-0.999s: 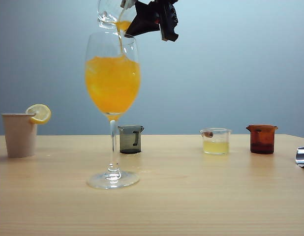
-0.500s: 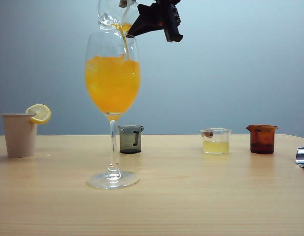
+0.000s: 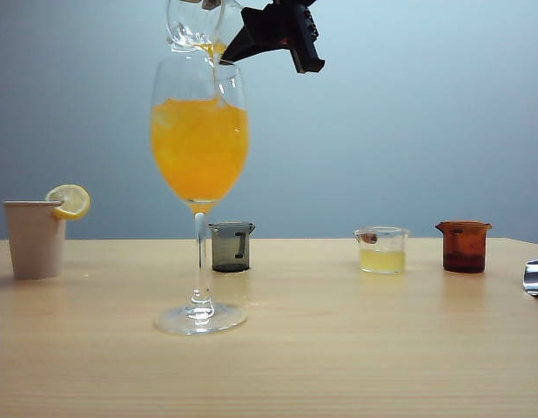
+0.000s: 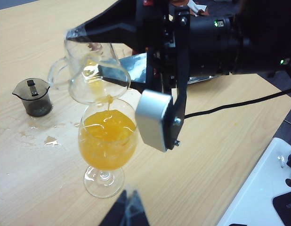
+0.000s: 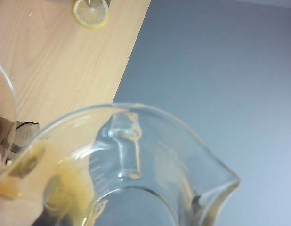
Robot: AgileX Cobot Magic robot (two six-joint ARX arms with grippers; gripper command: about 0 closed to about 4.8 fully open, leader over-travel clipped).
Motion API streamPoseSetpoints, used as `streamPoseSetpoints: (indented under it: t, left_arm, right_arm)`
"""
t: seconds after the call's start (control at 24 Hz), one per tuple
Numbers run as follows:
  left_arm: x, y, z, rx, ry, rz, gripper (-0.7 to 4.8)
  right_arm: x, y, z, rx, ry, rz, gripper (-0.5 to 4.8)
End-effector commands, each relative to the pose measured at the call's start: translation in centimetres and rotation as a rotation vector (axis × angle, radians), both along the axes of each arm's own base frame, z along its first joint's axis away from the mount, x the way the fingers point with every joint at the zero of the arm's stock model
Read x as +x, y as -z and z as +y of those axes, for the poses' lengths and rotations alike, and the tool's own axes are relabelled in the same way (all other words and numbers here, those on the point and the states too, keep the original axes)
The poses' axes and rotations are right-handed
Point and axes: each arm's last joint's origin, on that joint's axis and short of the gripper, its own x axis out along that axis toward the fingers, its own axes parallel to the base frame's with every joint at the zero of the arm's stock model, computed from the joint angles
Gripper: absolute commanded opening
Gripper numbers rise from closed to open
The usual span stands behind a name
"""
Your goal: Pick up the second measuring cup from the left, pour the orange juice inside into the goblet, and finally put the measuring cup back in its original place.
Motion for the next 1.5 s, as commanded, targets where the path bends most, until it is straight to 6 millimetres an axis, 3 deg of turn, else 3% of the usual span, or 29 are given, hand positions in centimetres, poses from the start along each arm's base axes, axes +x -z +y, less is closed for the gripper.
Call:
streamPoseSetpoints:
  t: [0.04,0.92,1.21,1.5]
  left_arm:
    - [-0.1,-0.3,0.0,-0.010,0.007,-0.013,-0.06]
    - [-0.1,-0.3,0.0,-0.011,0.007,-0.013,-0.06]
    - [-0.1,-0.3,0.0,-0.011,0.007,-0.013,-0.06]
    - [-0.1,-0.3,0.0,-0.011,0.007,-0.013,-0.06]
  right_arm:
    - [-0.1,-0.6,0.0,0.020,-0.002,-0.032,0.84]
    - [-0.1,-0.7,0.0,0.050,0.000,-0.018,0.84]
    - [0.0,-0.8,-0.1,0.408,0.101,0.293,0.84]
    - [1.8,-1.4,-1.9,0.797,0.211,0.562,0.74]
